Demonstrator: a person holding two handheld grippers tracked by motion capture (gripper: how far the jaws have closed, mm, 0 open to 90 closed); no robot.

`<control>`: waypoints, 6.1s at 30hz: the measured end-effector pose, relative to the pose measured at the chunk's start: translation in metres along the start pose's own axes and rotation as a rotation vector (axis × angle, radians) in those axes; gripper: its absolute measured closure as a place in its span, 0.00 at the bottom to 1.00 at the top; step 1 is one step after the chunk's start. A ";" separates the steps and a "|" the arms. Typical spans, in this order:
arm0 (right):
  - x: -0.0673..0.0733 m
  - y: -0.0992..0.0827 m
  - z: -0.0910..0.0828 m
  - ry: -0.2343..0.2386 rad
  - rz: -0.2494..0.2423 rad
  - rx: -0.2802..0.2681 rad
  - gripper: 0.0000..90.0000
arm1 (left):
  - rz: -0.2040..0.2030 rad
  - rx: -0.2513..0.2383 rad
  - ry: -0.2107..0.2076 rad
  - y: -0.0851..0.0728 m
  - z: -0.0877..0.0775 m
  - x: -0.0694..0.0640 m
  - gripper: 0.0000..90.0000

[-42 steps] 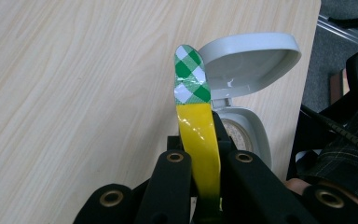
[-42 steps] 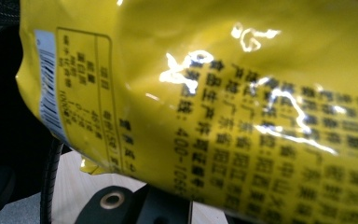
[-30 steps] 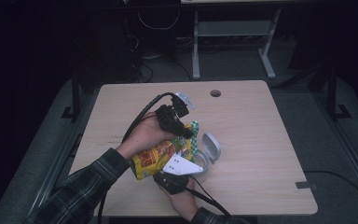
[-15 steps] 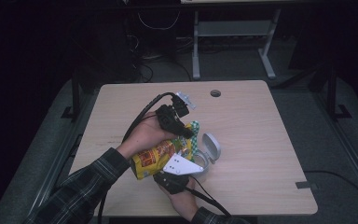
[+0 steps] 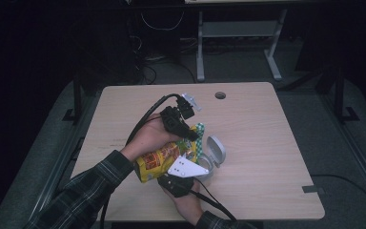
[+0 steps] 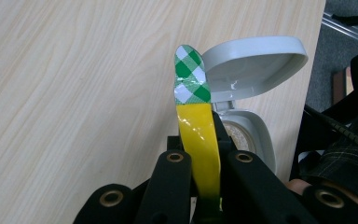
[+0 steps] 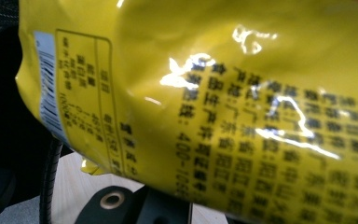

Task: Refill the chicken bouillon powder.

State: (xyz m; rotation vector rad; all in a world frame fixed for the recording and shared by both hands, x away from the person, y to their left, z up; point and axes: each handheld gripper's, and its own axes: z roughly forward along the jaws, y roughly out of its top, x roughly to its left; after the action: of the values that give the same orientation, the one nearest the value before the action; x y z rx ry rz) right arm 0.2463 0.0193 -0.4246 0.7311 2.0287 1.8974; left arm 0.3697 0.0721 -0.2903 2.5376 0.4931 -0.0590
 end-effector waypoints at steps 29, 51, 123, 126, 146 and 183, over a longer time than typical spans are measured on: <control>0.000 0.000 0.000 0.003 -0.003 -0.002 1.00 | 0.000 -0.002 0.004 -0.001 -0.001 -0.001 1.00; 0.000 0.002 0.000 0.012 0.004 -0.004 1.00 | 0.002 0.006 0.020 0.001 -0.003 -0.002 1.00; -0.002 0.005 0.002 0.015 0.006 -0.009 1.00 | 0.002 0.007 0.025 0.003 -0.004 0.000 1.00; -0.002 0.005 0.002 0.016 0.006 -0.010 1.00 | 0.002 0.008 0.025 0.003 -0.004 0.000 1.00; -0.002 0.004 0.002 0.018 0.011 -0.009 1.00 | 0.003 0.023 0.024 0.004 -0.002 0.001 1.00; -0.002 0.004 0.002 0.019 0.010 -0.010 1.00 | 0.003 0.037 0.025 0.006 0.001 -0.001 1.00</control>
State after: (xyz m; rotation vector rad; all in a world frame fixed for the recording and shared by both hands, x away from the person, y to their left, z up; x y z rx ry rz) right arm 0.2495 0.0200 -0.4208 0.7245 2.0285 1.9256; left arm 0.3710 0.0663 -0.2876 2.5783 0.5022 -0.0360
